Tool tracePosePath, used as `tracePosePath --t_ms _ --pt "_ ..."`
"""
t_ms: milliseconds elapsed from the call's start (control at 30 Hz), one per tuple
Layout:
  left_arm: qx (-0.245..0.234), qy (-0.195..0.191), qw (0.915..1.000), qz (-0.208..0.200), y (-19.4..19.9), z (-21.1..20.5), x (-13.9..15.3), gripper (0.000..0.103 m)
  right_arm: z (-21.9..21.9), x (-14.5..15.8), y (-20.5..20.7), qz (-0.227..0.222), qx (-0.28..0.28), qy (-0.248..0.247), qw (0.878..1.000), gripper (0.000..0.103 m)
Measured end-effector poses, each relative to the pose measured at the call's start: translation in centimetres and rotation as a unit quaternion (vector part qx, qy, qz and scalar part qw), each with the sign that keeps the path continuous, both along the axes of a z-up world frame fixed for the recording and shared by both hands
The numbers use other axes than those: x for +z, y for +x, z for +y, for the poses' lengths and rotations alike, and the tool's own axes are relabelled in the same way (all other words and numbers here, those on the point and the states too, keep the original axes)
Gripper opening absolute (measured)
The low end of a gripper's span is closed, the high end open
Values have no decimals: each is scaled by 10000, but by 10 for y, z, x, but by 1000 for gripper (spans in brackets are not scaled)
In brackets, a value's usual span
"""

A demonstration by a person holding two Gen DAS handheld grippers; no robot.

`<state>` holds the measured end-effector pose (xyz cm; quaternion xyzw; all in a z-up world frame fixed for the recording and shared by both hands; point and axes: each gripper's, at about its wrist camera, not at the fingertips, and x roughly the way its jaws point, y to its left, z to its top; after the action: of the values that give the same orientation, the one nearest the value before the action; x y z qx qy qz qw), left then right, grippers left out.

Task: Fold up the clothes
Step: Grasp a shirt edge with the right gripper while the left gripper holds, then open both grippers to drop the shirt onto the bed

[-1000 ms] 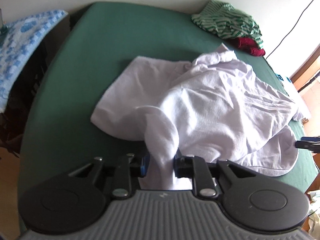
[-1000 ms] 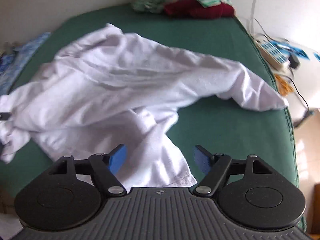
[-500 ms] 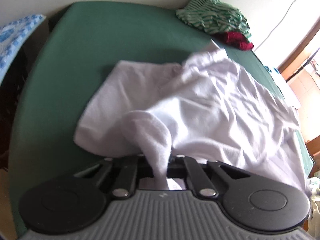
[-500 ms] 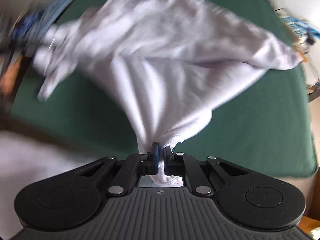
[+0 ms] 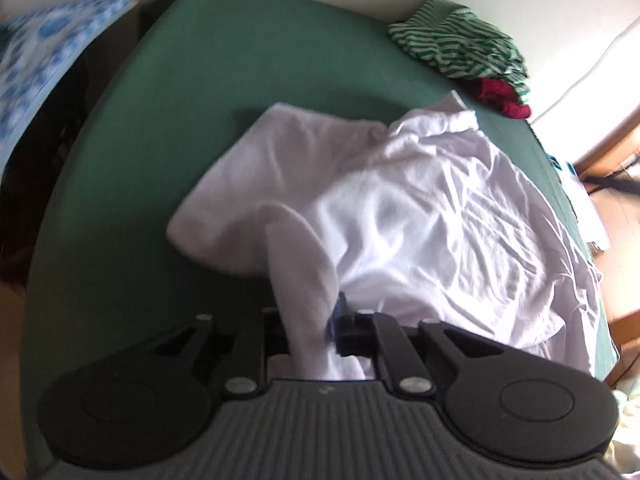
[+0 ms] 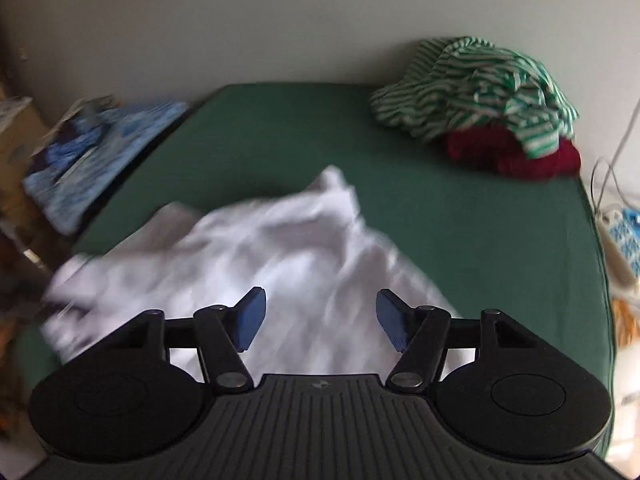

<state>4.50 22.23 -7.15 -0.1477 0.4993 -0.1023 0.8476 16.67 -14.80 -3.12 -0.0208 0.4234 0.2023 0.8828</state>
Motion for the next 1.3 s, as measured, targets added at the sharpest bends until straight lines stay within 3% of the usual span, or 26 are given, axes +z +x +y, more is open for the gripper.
tracePosePath --t_ms 67,133,233,267,333,367,533,667,800,933,1000,1033,1067,1100,1133,1167,1233,1300 --pt "218 -61 9997 30 -9 -6 -2 30 8 -27 52 346 -112 96 9993 64" --pt "437 -122 9990 61 -17 -13 -4 32 25 -51 87 575 -32 231 9981 60" --pt "745 -183 9970 104 -29 -23 -6 34 52 -75 118 675 -68 2 9977 59" --pt "785 -105 9968 107 -30 -27 -7 34 55 -79 125 699 -217 -53 9973 43" --pt "834 11 9965 96 -27 -32 -10 30 56 -77 134 537 -295 79 9981 22" --pt "866 11 9962 96 -25 -34 -12 25 53 -74 136 518 -340 196 9979 18" --pt "950 91 9954 -86 -6 -24 -8 6 22 -41 118 -53 -762 549 9956 12" --pt "591 372 9966 -430 27 -14 4 4 -6 -15 99 -523 -1366 664 9870 11" --pt "37 627 9960 -640 97 -19 14 2 -30 10 82 -1003 -1996 701 9722 11" --pt "-352 1204 9856 -1133 185 -56 49 2 -55 34 66 -1477 -2613 733 9511 11" --pt "-373 1271 9817 -1371 222 -65 71 3 -67 46 58 -1697 -2913 743 9385 11" --pt "-402 1307 9805 -1410 240 -70 79 7 -69 40 66 -1630 -3032 683 9364 13" --pt "-475 1438 9793 -1343 256 -76 80 22 -72 34 75 -1562 -3150 624 9341 18" --pt "-508 1637 9773 -1247 267 -81 76 27 -74 28 83 -1481 -3253 554 9323 22" --pt "-561 1854 9749 -1096 273 -85 69 37 -75 14 90 -1239 -3174 352 9395 43" --pt "-633 2053 9717 -980 276 -88 62 47 -75 2 96 -1005 -3094 141 9455 50" --pt "-872 2318 9642 -953 260 -85 52 45 -74 -15 89 -763 -2983 -496 9501 47" --pt "-1104 2246 9624 -1053 222 -72 50 45 -82 -22 57 -801 -2689 -799 9565 53"
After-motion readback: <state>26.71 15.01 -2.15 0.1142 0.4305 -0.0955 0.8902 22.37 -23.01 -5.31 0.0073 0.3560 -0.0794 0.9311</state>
